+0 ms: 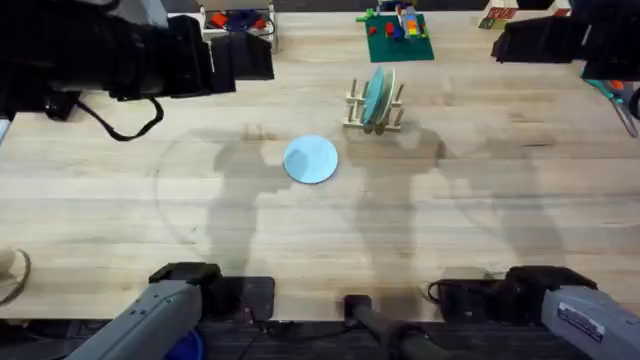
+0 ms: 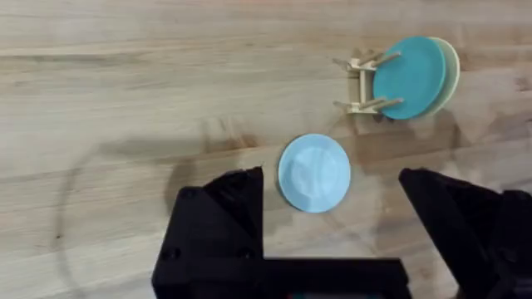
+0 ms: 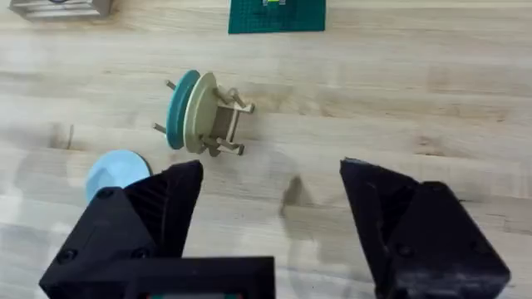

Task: Pick up the plates from the table one by one and place each into a slot on the dish rack.

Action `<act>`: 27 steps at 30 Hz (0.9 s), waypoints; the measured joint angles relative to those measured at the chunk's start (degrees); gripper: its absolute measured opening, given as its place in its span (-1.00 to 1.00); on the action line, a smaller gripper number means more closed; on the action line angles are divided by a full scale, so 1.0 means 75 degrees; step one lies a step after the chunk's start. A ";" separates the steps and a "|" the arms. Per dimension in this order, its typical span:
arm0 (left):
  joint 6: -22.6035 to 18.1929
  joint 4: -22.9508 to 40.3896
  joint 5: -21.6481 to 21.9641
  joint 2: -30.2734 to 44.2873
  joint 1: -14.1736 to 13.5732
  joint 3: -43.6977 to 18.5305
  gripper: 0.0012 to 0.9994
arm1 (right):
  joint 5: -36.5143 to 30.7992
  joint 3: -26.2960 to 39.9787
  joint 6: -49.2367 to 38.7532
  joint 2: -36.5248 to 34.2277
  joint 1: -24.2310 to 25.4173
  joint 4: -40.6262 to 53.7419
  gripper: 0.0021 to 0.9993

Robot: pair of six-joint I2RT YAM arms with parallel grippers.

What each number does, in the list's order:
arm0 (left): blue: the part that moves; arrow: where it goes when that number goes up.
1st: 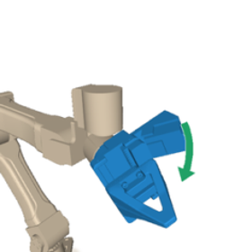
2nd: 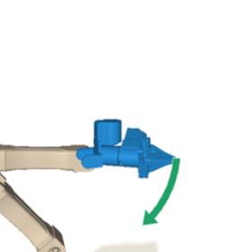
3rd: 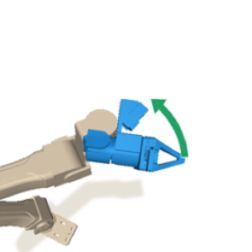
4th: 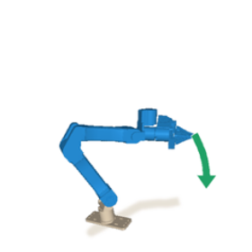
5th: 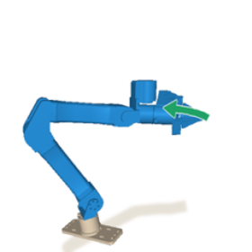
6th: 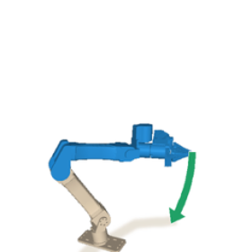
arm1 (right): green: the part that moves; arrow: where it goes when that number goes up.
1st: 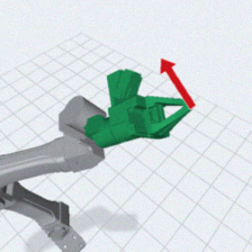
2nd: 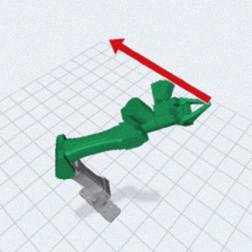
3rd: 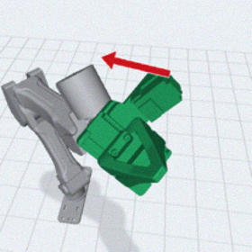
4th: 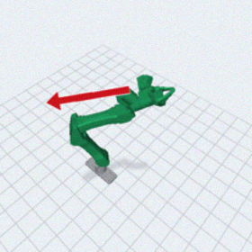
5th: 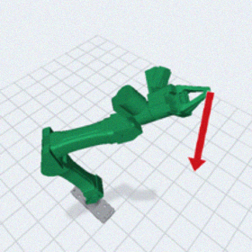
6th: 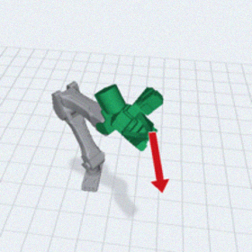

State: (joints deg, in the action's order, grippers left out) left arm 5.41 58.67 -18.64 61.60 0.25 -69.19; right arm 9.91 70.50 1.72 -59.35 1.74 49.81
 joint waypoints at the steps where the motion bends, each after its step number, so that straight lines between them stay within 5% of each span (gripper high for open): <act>1: 0.0000 0.0034 -0.0075 0.0000 0.0000 0.0000 0.99 | 0.0000 0.0000 -0.0003 0.0000 0.0000 -0.0004 0.99; 18: 0.0043 0.0141 -0.1058 0.0000 0.0000 0.0000 0.91 | 0.0002 0.0000 0.0000 0.0000 0.0000 -0.0010 0.99; 25: 0.0083 0.0152 -0.1150 0.0000 0.0000 0.0000 -0.78 | 0.0001 0.0000 -0.0001 0.0000 0.0000 -0.0012 0.99; 27: 0.0082 0.0157 -0.1150 0.0000 0.0000 0.0000 -0.91 | 0.0000 0.0000 0.0000 0.0000 0.0000 -0.0010 0.99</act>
State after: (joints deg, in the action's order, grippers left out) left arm 6.02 59.85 -27.27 61.60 0.25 -69.19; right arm 9.91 70.50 1.71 -59.35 1.74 49.74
